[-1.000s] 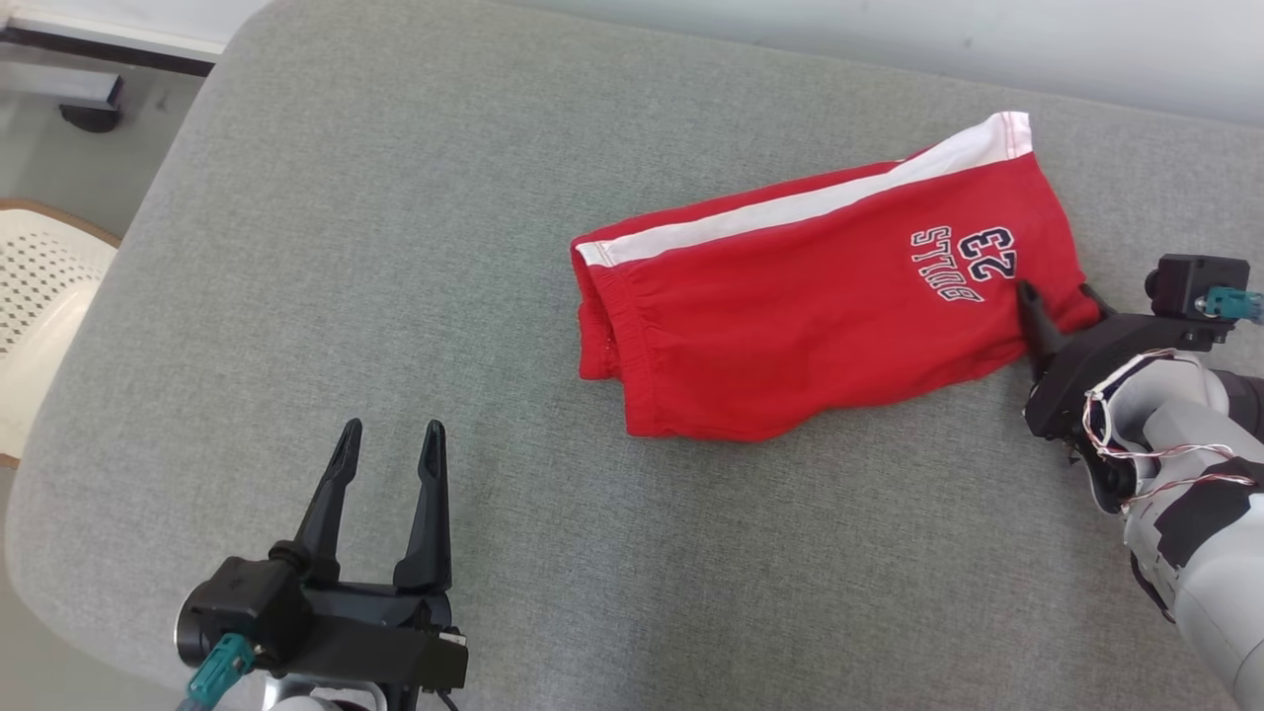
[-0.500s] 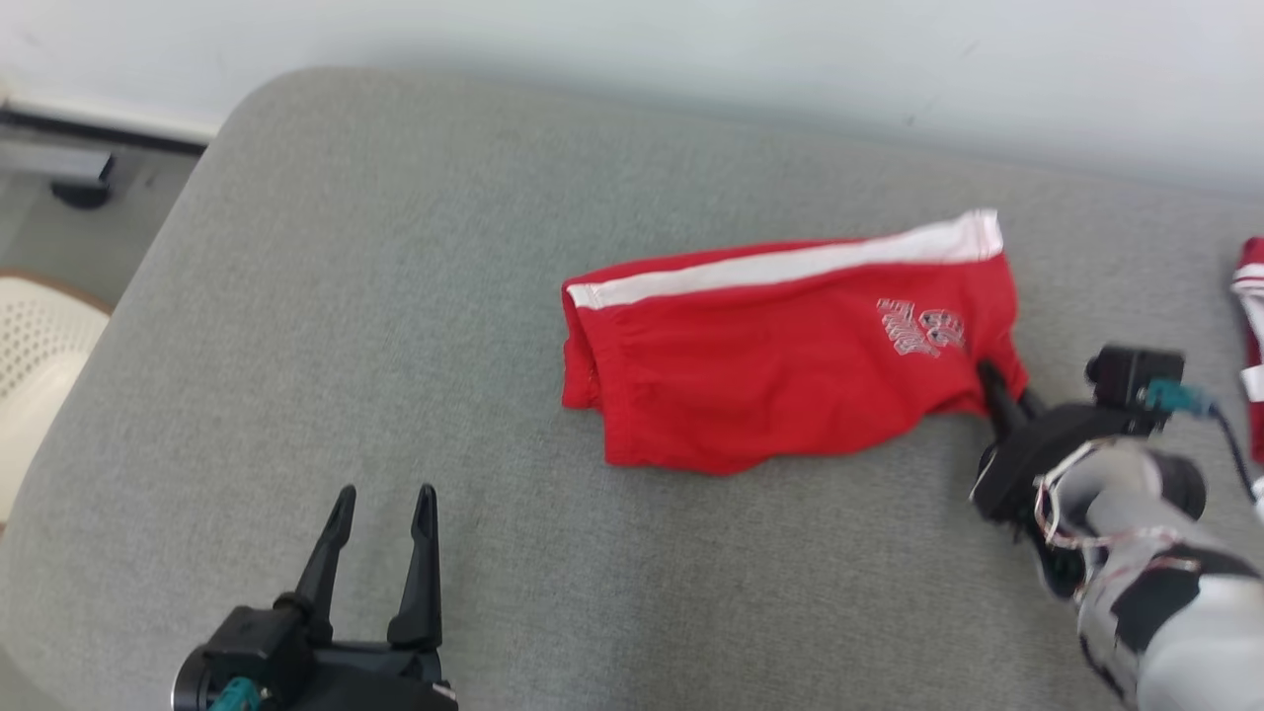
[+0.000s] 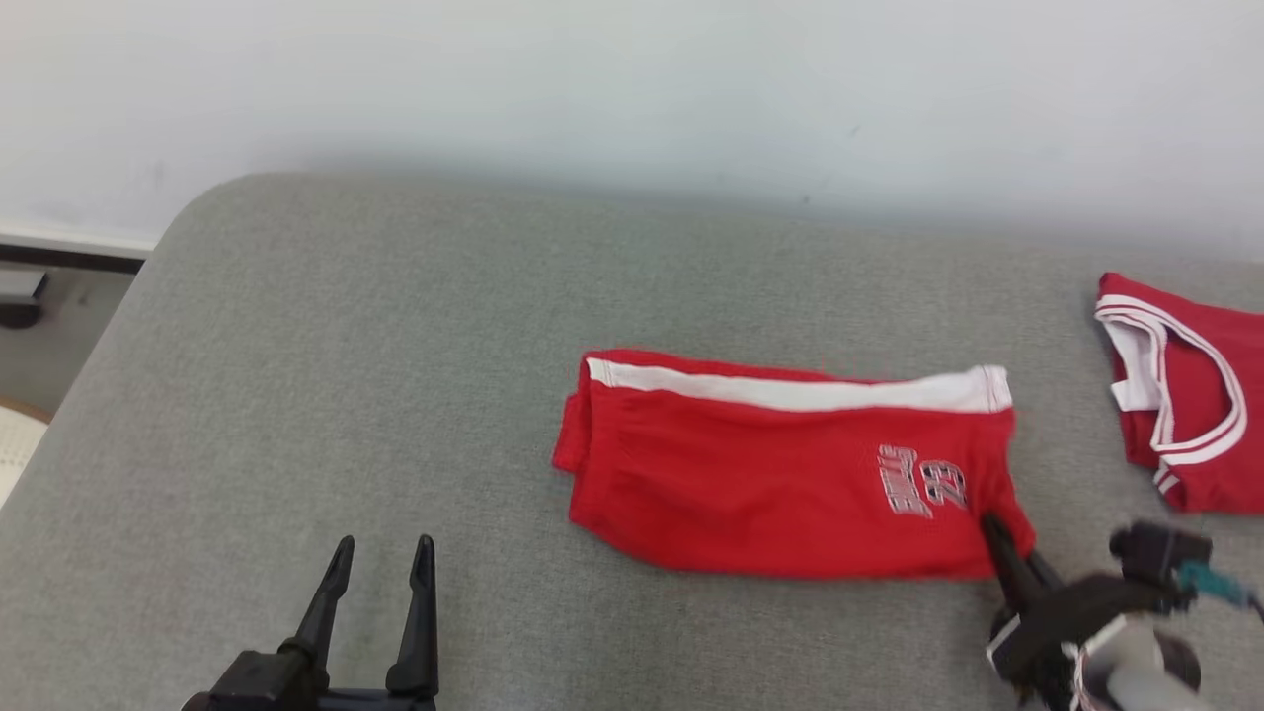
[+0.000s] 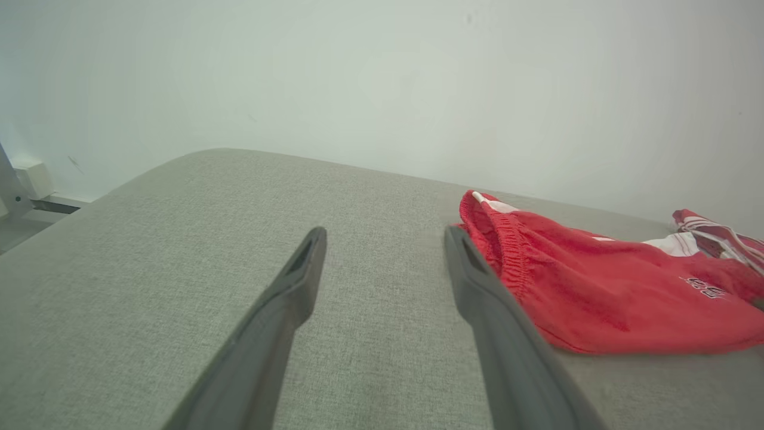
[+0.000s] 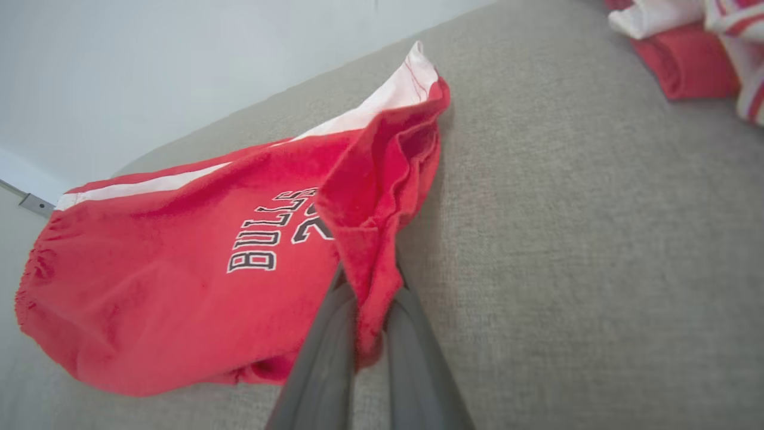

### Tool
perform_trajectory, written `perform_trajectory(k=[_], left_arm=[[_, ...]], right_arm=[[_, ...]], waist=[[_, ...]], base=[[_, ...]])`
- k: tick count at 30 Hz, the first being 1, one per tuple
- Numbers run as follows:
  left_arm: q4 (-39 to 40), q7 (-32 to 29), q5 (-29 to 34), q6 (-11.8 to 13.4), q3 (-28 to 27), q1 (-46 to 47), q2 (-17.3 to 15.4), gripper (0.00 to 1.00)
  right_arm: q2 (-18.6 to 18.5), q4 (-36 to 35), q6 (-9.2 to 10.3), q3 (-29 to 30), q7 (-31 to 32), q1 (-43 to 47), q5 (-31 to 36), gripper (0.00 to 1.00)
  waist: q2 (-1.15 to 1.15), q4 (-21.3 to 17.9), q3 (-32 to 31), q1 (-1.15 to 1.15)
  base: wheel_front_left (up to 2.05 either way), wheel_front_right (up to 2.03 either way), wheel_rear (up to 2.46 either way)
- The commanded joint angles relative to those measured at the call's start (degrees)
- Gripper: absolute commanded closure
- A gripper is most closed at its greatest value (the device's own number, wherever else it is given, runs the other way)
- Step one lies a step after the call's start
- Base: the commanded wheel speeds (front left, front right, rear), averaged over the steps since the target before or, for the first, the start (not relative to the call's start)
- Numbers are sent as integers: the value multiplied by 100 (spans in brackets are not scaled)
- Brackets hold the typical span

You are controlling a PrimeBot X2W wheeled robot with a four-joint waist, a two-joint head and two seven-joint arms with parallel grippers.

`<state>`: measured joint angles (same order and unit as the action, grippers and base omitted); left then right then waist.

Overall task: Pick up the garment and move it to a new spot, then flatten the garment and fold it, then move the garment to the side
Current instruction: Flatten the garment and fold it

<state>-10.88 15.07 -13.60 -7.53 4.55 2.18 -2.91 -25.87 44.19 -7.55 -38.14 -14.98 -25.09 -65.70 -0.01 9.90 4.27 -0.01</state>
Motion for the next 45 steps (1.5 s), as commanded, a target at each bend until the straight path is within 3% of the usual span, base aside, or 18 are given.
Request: perform_trajectory(k=[1,7,8,9,10,23,34,38,40,41,45], left_arm=[[22,18,40,10,-9,-51,3,0],[52,18,3,10,-59,-123,4,0],[37,18,4,10,-60,-95,1,0],[23,18,5,10,-58,-66,2,0],[3,18,7,10,-54,-53,2,0],[100,18,380,10,-88,-365,-9,0],[-73,18,445,10,-1,-473,-65,0],[-83,18,428,10,-10,-433,-59,0],[-97,18,440,10,6,-415,-59,0],[-99,18,448,10,7,-403,-60,0],[-124,18,479,10,-13,-419,-59,0]], right_arm=[[41,-82,11,98,-20,228,-80,100],[151,-461,11,428,-21,900,202,100],[158,-465,11,508,-22,907,282,77],[181,-461,11,570,-21,912,392,15],[217,-443,11,621,-22,929,476,0],[412,-31,11,1244,136,599,1219,0],[935,1525,11,1350,597,-25,1405,0],[1076,1768,11,1343,799,-154,1295,0],[1101,1766,11,1265,874,-192,1294,86],[1104,1750,11,1243,874,-200,1277,100],[1055,1741,11,1204,773,-218,1214,100]], waist=[[1,-88,-76,1],[1,-268,-18,1],[1,-293,-9,1],[1,-312,-12,1],[1,-325,-31,1],[1,-338,-286,1],[1,-143,-330,1],[1,-71,-276,1],[1,-50,-238,1],[1,-46,-223,1],[1,-75,-209,1]], base=[[0,0,0],[0,0,0],[0,0,0],[0,0,0],[0,0,0],[0,0,0],[0,0,0],[0,0,0],[0,0,0],[0,0,0],[0,0,0]])
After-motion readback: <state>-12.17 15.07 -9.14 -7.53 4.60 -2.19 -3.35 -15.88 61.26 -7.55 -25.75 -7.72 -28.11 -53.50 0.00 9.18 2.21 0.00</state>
